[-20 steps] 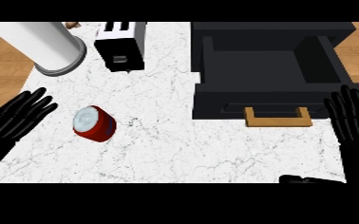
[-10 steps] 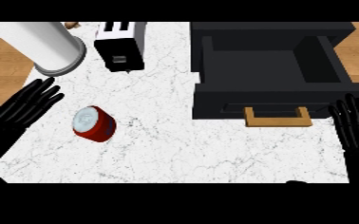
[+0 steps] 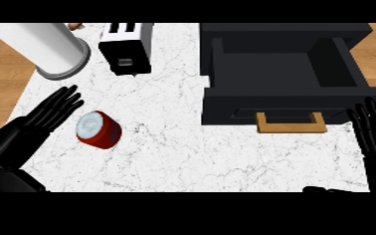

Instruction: Pick up the can, place it into the drawer and close the drawer

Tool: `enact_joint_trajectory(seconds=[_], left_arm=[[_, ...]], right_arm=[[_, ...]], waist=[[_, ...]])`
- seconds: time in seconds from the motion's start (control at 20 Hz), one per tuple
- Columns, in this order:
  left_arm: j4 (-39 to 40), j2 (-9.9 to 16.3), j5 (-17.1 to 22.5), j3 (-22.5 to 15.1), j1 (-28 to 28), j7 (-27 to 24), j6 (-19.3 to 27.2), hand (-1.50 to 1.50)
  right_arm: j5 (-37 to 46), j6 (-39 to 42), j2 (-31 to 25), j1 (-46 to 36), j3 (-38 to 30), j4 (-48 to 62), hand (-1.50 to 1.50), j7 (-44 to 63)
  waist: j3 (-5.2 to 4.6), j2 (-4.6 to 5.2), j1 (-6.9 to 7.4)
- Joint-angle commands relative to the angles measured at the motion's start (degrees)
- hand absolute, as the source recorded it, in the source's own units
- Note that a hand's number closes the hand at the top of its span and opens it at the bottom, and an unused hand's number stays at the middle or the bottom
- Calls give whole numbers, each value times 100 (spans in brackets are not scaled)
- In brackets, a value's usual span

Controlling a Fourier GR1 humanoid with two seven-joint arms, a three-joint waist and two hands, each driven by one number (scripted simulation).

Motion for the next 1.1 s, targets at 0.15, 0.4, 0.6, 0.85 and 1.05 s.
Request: enact_joint_trajectory(seconds=[0.15,0.4,0.6,0.85,1.05], left_arm=[[1365,80,-688,386,-383,-1050,-294,-150],[1858,-67,-1472,203,-589,-1617,-52,-150],[2257,9,-1662,201,-578,-1969,-115,-150],[2606,230,-1770,340,-499,-2308,-224,-150],[3307,327,-2185,296,-646,-3081,-192,-150]], right_arm=[[-21,146,98,123,-63,-64,-150,-65],[-61,270,-57,-228,-329,418,-150,-142],[-363,455,-30,191,-492,-192,-150,21],[264,253,345,162,6,45,-150,-242],[241,308,223,-58,-83,77,-150,5]], waist=[[-2,5,-16],[-1,7,-9],[-1,1,-19],[0,-2,2],[-1,1,0]])
